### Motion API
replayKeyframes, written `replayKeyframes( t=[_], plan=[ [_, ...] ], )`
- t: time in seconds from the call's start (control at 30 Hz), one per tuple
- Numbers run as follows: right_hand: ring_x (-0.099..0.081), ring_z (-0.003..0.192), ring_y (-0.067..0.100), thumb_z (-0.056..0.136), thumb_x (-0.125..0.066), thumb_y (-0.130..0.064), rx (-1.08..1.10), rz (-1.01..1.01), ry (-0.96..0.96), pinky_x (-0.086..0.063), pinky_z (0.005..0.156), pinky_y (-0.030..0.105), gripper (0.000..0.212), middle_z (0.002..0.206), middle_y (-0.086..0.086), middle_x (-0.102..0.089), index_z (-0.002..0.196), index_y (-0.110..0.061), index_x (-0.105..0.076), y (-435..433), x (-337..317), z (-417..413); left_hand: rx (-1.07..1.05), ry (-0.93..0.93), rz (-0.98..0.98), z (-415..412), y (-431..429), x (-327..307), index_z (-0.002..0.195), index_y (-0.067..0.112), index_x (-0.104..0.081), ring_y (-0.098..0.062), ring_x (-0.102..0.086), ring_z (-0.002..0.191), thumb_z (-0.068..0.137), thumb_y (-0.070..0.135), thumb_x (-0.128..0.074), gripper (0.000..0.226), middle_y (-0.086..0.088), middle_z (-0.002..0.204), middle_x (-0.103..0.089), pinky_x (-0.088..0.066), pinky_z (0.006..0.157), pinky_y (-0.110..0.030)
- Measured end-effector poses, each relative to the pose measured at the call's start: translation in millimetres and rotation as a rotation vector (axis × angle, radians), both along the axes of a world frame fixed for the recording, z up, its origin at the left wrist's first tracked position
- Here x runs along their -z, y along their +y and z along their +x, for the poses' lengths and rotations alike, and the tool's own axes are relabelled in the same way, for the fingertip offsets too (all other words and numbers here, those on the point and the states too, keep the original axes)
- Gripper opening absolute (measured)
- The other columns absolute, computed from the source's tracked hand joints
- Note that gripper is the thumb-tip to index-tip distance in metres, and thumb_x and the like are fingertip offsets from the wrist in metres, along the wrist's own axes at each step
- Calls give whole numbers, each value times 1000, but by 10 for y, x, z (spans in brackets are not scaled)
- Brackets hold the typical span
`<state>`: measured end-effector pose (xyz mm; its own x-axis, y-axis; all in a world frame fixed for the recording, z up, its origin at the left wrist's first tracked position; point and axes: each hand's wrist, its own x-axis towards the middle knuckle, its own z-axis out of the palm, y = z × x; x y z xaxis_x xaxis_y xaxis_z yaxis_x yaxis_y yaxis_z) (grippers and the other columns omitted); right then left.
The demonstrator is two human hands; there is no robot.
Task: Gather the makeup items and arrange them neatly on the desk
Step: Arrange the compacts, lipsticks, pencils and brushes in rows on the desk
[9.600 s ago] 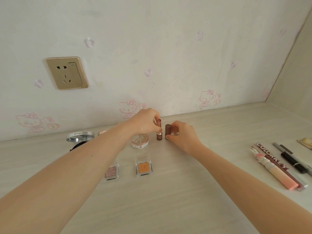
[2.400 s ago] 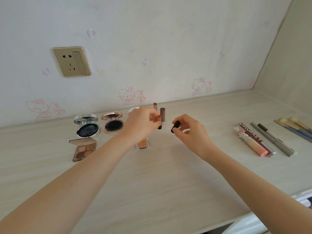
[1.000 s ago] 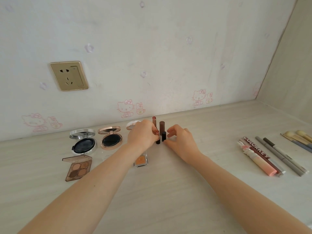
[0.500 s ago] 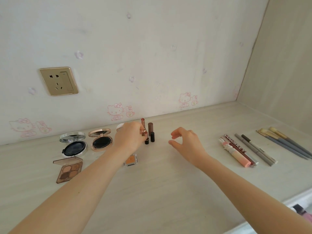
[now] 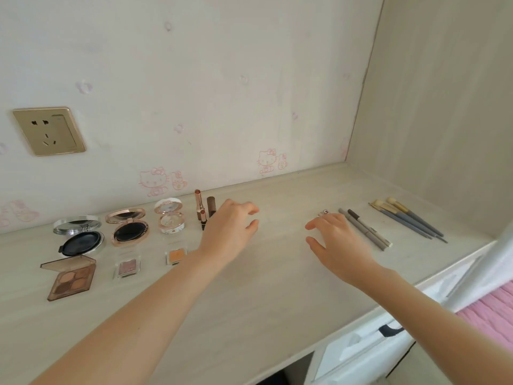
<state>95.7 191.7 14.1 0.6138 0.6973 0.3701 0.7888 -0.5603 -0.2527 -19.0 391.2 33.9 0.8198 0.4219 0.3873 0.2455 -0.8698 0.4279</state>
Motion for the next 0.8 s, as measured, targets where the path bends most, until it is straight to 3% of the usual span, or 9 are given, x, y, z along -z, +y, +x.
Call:
replayKeyframes(
  t=[0.13,0.23,0.33,0.47,0.53,0.6,0.7,0.73,0.8],
  plan=[
    [-52,112,33,85,-66,-15,67,46,-128,-49,90,42,19,100,4,-66,102,-10,-68,-336,68,141,119,37,-80,251,-308,133,118,30,-63,-11,-57,107,93,29,-55,26,4,115,-57,-44,93,-29],
    [-54,105,33,92,-57,-24,99,5,-190,-51,81,42,19,92,1,-65,109,-20,-65,-519,64,160,187,45,-101,472,-534,219,119,29,-63,-10,-54,111,94,27,-54,27,2,117,-56,-42,95,-28],
    [-60,89,41,77,-76,-11,79,57,-183,-56,69,47,49,81,7,-67,113,-30,-49,-635,115,177,235,47,-113,721,-706,293,121,24,-62,-14,-50,117,93,26,-54,29,0,120,-58,-41,97,-31],
    [-52,106,34,86,-66,-23,161,62,-94,-52,83,42,20,94,5,-65,105,-17,-62,-671,196,249,238,15,-147,1026,-842,338,121,15,-60,-21,-40,126,96,30,-51,31,-2,126,-59,-38,101,-33],
    [-52,103,34,89,-58,-29,141,76,-102,-52,80,43,18,92,4,-65,103,-18,-61,-665,244,269,209,44,-202,1131,-866,351,127,12,-56,-23,-35,130,96,31,-51,36,-6,128,-57,-35,104,-34],
    [-53,102,32,91,-43,-43,131,117,-63,-52,80,43,34,91,2,-64,97,-15,-63,-623,217,228,202,85,-242,1197,-872,373,130,11,-52,-23,-32,131,96,30,-50,39,-8,127,-57,-34,104,-33],
    [-59,91,36,87,-64,-26,111,133,-178,-55,73,45,17,83,4,-66,102,-21,-57,-591,201,174,213,112,-277,1238,-877,416,130,12,-51,-22,-32,131,95,29,-49,39,-5,125,-59,-35,103,-34],
    [-60,89,36,83,-69,-20,105,138,-199,-56,70,46,22,82,4,-66,103,-21,-57,-583,234,192,215,112,-282,1242,-875,433,130,13,-51,-23,-33,130,95,29,-50,39,-5,125,-59,-35,103,-34],
    [-58,93,36,85,-62,-24,140,138,-190,-55,72,47,15,85,4,-65,96,-15,-64,-584,274,244,213,102,-284,1244,-868,460,129,14,-52,-23,-34,129,95,29,-50,38,-5,125,-59,-35,103,-34]
  ],
)
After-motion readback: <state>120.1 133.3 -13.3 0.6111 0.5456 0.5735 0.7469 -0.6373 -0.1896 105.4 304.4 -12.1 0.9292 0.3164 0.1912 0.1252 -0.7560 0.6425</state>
